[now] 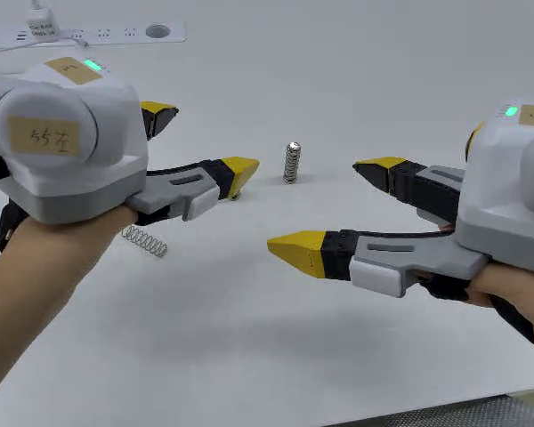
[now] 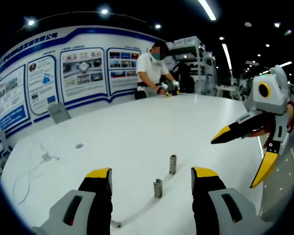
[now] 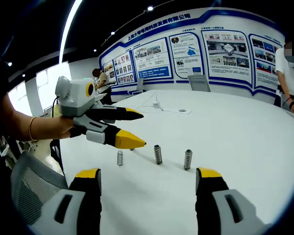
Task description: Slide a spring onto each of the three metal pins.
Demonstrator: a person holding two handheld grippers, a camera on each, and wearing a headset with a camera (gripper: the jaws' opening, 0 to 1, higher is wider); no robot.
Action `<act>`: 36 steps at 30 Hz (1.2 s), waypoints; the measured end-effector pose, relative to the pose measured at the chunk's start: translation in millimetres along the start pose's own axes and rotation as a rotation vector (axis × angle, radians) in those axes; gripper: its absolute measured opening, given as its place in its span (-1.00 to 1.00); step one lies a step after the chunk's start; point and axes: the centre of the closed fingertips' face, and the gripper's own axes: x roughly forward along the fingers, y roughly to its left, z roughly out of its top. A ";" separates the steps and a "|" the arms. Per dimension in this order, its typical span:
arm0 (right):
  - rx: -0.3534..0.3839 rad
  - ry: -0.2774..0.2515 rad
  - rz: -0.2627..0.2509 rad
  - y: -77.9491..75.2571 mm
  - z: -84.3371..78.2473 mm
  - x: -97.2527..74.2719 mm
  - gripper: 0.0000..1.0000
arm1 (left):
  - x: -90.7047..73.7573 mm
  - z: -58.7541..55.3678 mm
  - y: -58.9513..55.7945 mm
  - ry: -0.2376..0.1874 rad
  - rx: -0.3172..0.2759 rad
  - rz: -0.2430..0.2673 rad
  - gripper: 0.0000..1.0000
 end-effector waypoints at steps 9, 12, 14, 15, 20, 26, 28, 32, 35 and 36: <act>-0.016 0.017 0.016 4.7 -0.3 7.1 0.60 | -20.3 9.9 5.8 -0.019 -0.052 0.003 0.73; -0.031 0.026 0.018 5.6 -1.4 9.5 0.58 | -26.7 12.9 8.6 -0.032 -0.059 0.015 0.80; -0.037 0.030 0.023 7.2 -1.9 11.6 0.58 | -31.3 13.1 10.6 -0.036 -0.074 0.029 0.84; -0.038 0.031 0.024 7.6 -2.0 12.8 0.57 | -33.0 13.1 11.5 -0.037 -0.073 0.036 0.89; -0.043 0.042 0.033 12.1 -3.8 20.8 0.52 | -47.0 11.2 17.1 -0.031 -0.071 0.068 0.90; -0.053 0.058 0.053 17.2 -6.8 30.8 0.50 | -63.8 6.2 24.0 -0.026 -0.071 0.101 0.93; -0.050 0.061 0.061 19.0 -7.1 32.9 0.49 | -68.0 4.7 25.4 -0.023 -0.077 0.107 0.92; -0.055 0.059 0.073 24.1 -6.6 38.7 0.44 | -78.3 1.5 29.1 -0.026 -0.090 0.124 0.92; -0.079 0.043 0.088 28.8 -4.3 43.3 0.35 | -84.1 0.0 31.5 -0.024 -0.094 0.131 0.92; -0.082 0.041 0.093 30.6 -4.1 45.4 0.33 | -86.5 -0.6 32.9 -0.022 -0.096 0.137 0.91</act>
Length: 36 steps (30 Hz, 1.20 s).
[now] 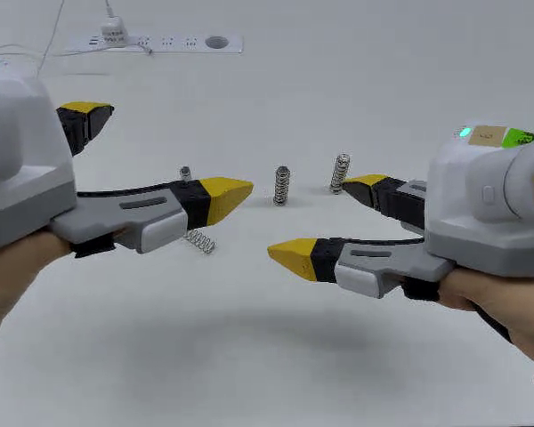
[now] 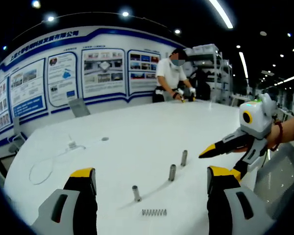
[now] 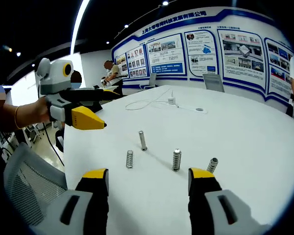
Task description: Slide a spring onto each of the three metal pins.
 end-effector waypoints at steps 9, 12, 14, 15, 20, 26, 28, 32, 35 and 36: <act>-0.016 -0.009 0.045 12.2 2.9 21.2 0.25 | -13.5 -1.6 5.2 -0.010 0.001 0.011 0.89; -0.023 -0.007 0.060 17.1 3.1 28.8 0.22 | -16.7 -1.1 6.7 -0.012 0.005 0.014 0.89; -0.023 -0.005 0.070 20.8 2.5 34.5 0.21 | -19.7 -1.1 8.3 -0.015 0.003 0.021 0.87; -0.028 -0.005 0.078 23.4 2.2 37.5 0.19 | -21.7 -1.3 8.6 -0.015 0.001 0.022 0.87; -0.047 0.004 0.090 30.5 -2.7 50.7 0.06 | -30.1 0.5 10.0 -0.035 -0.009 0.031 0.86; -0.069 0.014 0.108 37.0 -7.1 64.1 -0.12 | -36.3 -3.3 13.0 -0.033 -0.032 0.044 0.86; -0.068 0.023 0.112 38.4 -10.5 69.3 -0.17 | -38.1 -5.3 14.0 -0.029 -0.031 0.049 0.85; -0.078 0.039 0.105 39.9 -17.5 79.0 -0.23 | -41.8 -7.6 15.6 -0.027 -0.038 0.053 0.84; -0.086 0.049 0.104 41.3 -22.0 85.6 -0.32 | -43.4 -8.6 17.6 -0.030 -0.049 0.062 0.83; -0.087 0.051 0.106 42.5 -23.4 87.5 -0.35 | -43.7 -9.2 18.2 -0.030 -0.051 0.064 0.83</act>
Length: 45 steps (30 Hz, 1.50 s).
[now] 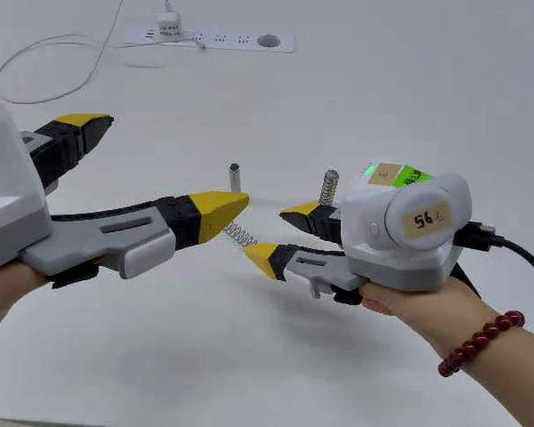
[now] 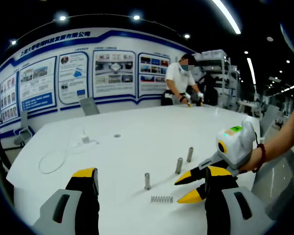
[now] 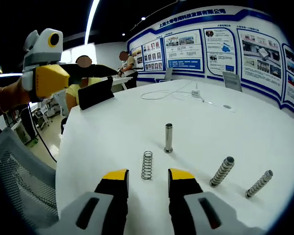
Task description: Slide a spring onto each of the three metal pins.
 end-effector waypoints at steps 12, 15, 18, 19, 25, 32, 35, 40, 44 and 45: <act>0.033 0.024 -0.002 2.3 -9.7 16.7 -0.46 | -2.8 -2.4 4.0 0.003 -0.008 0.012 0.81; 0.026 0.033 -0.008 1.9 -12.4 19.0 -0.50 | -3.8 -1.7 5.1 0.002 -0.007 0.013 0.80; 0.025 0.036 -0.012 1.1 -13.5 20.9 -0.56 | -4.4 -2.3 5.7 0.006 -0.003 0.014 0.79; 0.025 0.037 -0.014 0.7 -13.9 22.1 -0.56 | -4.6 -3.0 5.8 0.008 -0.003 0.014 0.79; 0.018 0.041 -0.016 1.8 -16.4 26.2 -0.65 | -4.9 -6.2 5.6 0.020 -0.001 0.011 0.75; 0.002 0.043 -0.031 -1.1 -16.6 26.5 -0.76 | -5.2 -6.0 4.9 0.017 -0.002 0.005 0.72; -0.006 0.043 -0.032 -1.3 -16.4 26.3 -0.76 | -5.2 -7.5 4.6 0.023 -0.002 0.002 0.70; -0.009 0.047 -0.033 -1.7 -16.5 26.3 -0.77 | -5.0 -11.4 4.3 0.031 -0.018 0.002 0.67; 0.011 0.051 -0.033 -2.6 -16.8 26.2 -0.78 | -4.4 -16.8 5.6 0.039 -0.060 -0.002 0.59; 0.011 0.051 -0.032 -2.3 -16.8 26.1 -0.78 | -4.3 -18.0 5.9 0.042 -0.068 -0.001 0.58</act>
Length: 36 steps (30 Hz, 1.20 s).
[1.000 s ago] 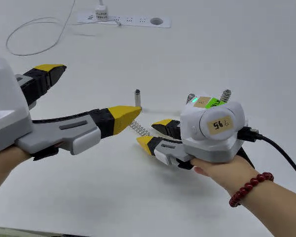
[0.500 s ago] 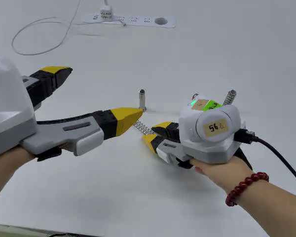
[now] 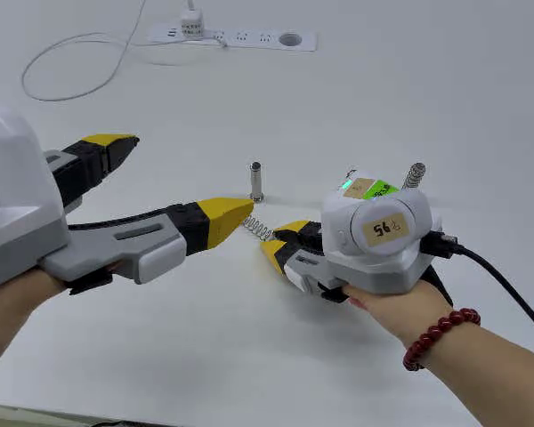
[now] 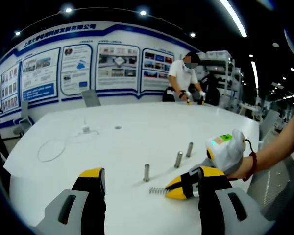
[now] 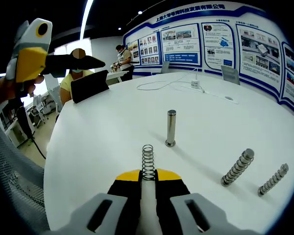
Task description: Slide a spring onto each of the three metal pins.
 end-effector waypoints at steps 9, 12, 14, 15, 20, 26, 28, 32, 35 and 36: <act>0.002 -0.067 0.010 3.0 19.9 -10.1 -0.78 | 1.8 -10.3 4.1 0.039 -0.063 0.006 0.46; 0.007 -0.087 0.017 4.7 26.4 -15.3 -0.78 | 2.6 -13.4 6.7 0.052 -0.110 0.009 0.39; 0.023 -0.106 0.019 5.1 31.3 -18.7 -0.78 | 3.4 -14.5 8.0 0.056 -0.146 0.007 0.32; 0.027 -0.114 0.023 6.1 33.5 -20.3 -0.78 | 3.9 -14.3 8.0 0.052 -0.164 0.003 0.28; 0.044 -0.165 0.035 10.5 48.3 -29.6 -0.78 | 6.7 -13.6 4.3 0.039 -0.289 -0.040 0.20; 0.044 -0.214 0.052 15.7 62.0 -42.2 -0.78 | 10.5 -13.1 2.6 0.031 -0.381 -0.068 0.09; 0.047 -0.234 0.060 17.9 67.2 -47.1 -0.78 | 11.9 -13.3 1.7 0.031 -0.412 -0.078 0.02; 0.043 -0.271 0.076 23.8 76.5 -55.0 -0.78 | 14.4 -12.2 -3.9 0.022 -0.472 -0.109 -0.09; 0.049 -0.292 0.093 28.2 82.2 -58.7 -0.78 | 15.7 -8.3 -8.3 0.000 -0.534 -0.137 -0.16; 0.048 -0.294 0.096 29.1 83.3 -59.3 -0.78 | 15.8 -7.4 -9.7 -0.003 -0.547 -0.141 -0.20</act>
